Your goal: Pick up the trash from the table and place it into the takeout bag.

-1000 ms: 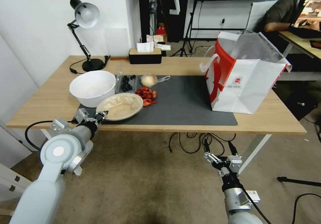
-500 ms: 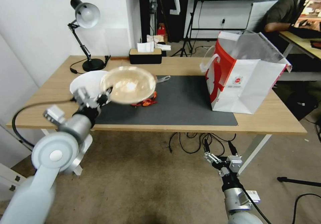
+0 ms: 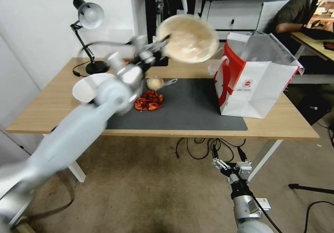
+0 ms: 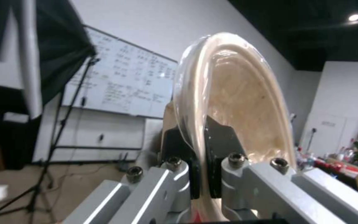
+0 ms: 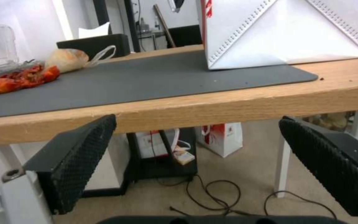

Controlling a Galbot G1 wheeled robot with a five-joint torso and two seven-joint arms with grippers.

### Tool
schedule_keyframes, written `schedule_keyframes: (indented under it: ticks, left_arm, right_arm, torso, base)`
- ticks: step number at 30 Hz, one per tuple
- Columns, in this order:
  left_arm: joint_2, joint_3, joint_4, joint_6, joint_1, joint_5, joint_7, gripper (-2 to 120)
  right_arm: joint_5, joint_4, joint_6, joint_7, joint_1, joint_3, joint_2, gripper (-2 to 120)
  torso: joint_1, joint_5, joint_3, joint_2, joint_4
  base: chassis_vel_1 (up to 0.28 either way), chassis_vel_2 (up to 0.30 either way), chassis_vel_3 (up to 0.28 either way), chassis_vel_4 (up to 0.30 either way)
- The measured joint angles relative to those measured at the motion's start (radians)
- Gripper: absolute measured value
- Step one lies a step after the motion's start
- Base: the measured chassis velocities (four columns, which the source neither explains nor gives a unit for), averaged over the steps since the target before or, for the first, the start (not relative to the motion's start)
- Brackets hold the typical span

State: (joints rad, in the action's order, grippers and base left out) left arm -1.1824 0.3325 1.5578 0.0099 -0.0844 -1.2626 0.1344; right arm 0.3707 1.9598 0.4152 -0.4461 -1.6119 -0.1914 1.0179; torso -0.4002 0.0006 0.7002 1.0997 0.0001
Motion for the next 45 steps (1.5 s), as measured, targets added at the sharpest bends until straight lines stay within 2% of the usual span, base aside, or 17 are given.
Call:
schedule_keyframes:
  ticks: [1, 2, 4, 5, 7, 11, 14, 15, 17, 19, 22, 29, 35, 39, 41, 43, 45]
  left_arm:
    - [-0.04, 0.011, -0.034, 0.0, 0.025, 0.008, -0.002, 2]
    - [-0.04, 0.011, -0.034, 0.0, 0.025, 0.008, -0.002, 2]
    - [-0.162, 0.049, -0.147, -0.002, 0.089, 0.046, -0.009, 2]
    - [-0.162, 0.049, -0.147, -0.002, 0.089, 0.046, -0.009, 2]
    - [-0.233, 0.07, -0.229, -0.007, 0.116, 0.082, -0.021, 2]
    - [-0.28, 0.089, -0.288, -0.012, 0.13, 0.117, -0.039, 2]
    - [-0.334, 0.133, -0.364, -0.023, 0.137, 0.235, -0.081, 2]
    - [-0.334, 0.133, -0.364, -0.023, 0.137, 0.235, -0.081, 2]
    - [-0.33, 0.176, -0.374, -0.042, 0.137, 0.389, -0.137, 2]
    - [-0.328, 0.18, -0.375, -0.044, 0.137, 0.407, -0.144, 2]
    - [-0.308, 0.22, -0.382, -0.077, 0.148, 0.64, -0.213, 9]
    - [-0.315, 0.231, -0.396, -0.08, 0.161, 0.681, -0.199, 32]
    - [-0.298, 0.226, -0.38, -0.08, 0.166, 0.651, -0.188, 57]
    - [-0.292, 0.217, -0.366, -0.08, 0.166, 0.631, -0.171, 65]
    - [-0.25, 0.159, -0.267, -0.08, 0.106, 0.565, -0.024, 85]
    - [-0.228, 0.142, -0.232, -0.08, 0.079, 0.569, -0.004, 89]
    - [-0.15, 0.096, -0.143, -0.084, -0.004, 0.62, 0.015, 98]
  right_arm:
    - [0.0, 0.0, 0.0, 0.0, 0.0, 0.0, 0.0, 100]
    - [0.0, 0.0, 0.0, 0.0, 0.0, 0.0, 0.0, 100]
    - [0.0, 0.0, 0.0, 0.0, 0.0, 0.0, 0.0, 100]
    - [0.0, 0.0, 0.0, 0.0, 0.0, 0.0, 0.0, 100]
    - [0.0, 0.0, 0.0, 0.0, 0.0, 0.0, 0.0, 100]
    - [0.0, 0.0, 0.0, 0.0, 0.0, 0.0, 0.0, 100]
    - [0.0, 0.0, 0.0, 0.0, 0.0, 0.0, 0.0, 100]
    - [0.0, 0.0, 0.0, 0.0, 0.0, 0.0, 0.0, 100]
    - [0.0, 0.0, 0.0, 0.0, 0.0, 0.0, 0.0, 100]
    - [0.0, 0.0, 0.0, 0.0, 0.0, 0.0, 0.0, 100]
    - [0.0, 0.0, 0.0, 0.0, 0.0, 0.0, 0.0, 100]
    - [0.0, 0.0, 0.0, 0.0, 0.0, 0.0, 0.0, 100]
    - [0.0, 0.0, 0.0, 0.0, 0.0, 0.0, 0.0, 100]
    - [0.0, 0.0, 0.0, 0.0, 0.0, 0.0, 0.0, 100]
    - [0.0, 0.0, 0.0, 0.0, 0.0, 0.0, 0.0, 100]
    - [0.0, 0.0, 0.0, 0.0, 0.0, 0.0, 0.0, 100]
    - [0.0, 0.0, 0.0, 0.0, 0.0, 0.0, 0.0, 100]
  torso:
    - [0.0, -0.0004, 0.0, 0.0, 0.0]
    - [0.0, -0.0004, 0.0, 0.0, 0.0]
    - [0.0, 0.0002, 0.0, 0.0, -0.0006]
    - [0.0, 0.0002, 0.0, 0.0, -0.0006]
    - [0.0, 0.0, 0.0, 0.0, -0.0006]
    - [0.0, -0.0002, 0.0, 0.0, -0.0002]
    - [0.0, -0.0003, 0.0, 0.0, -0.0001]
    - [0.0, -0.0003, 0.0, 0.0, -0.0001]
    - [0.0, -0.0005, 0.0, 0.0, 0.0]
    - [0.0, -0.0005, 0.0, 0.0, 0.0]
    - [0.0, -0.0006, 0.0, 0.0, 0.0003]
    - [0.0, -0.0006, 0.0, 0.0, -0.0002]
    - [0.0, -0.0006, 0.0, 0.0, 0.0]
    - [0.0, -0.0006, 0.0, 0.0, -0.0001]
    - [0.0, -0.0006, 0.0, 0.0, -0.0004]
    - [0.0, -0.0007, 0.0, 0.0, -0.0005]
    - [0.0, -0.0009, 0.0, 0.0, -0.0005]
  base:
    - [0.0, 0.0, 0.0, 0.0]
    - [0.0, 0.0, 0.0, 0.0]
    - [0.0, 0.0, 0.0, 0.0]
    - [0.0, 0.0, 0.0, 0.0]
    - [0.0, 0.0, 0.0, 0.0]
    - [0.0, 0.0, 0.0, 0.0]
    - [0.0, 0.0, 0.0, 0.0]
    - [0.0, 0.0, 0.0, 0.0]
    - [0.0, 0.0, 0.0, 0.0]
    - [0.0, 0.0, 0.0, 0.0]
    - [0.0, 0.0, 0.0, 0.0]
    - [0.0, 0.0, 0.0, 0.0]
    - [0.0, 0.0, 0.0, 0.0]
    - [0.0, 0.0, 0.0, 0.0]
    - [0.0, 0.0, 0.0, 0.0]
    - [0.0, 0.0, 0.0, 0.0]
    - [0.0, 0.0, 0.0, 0.0]
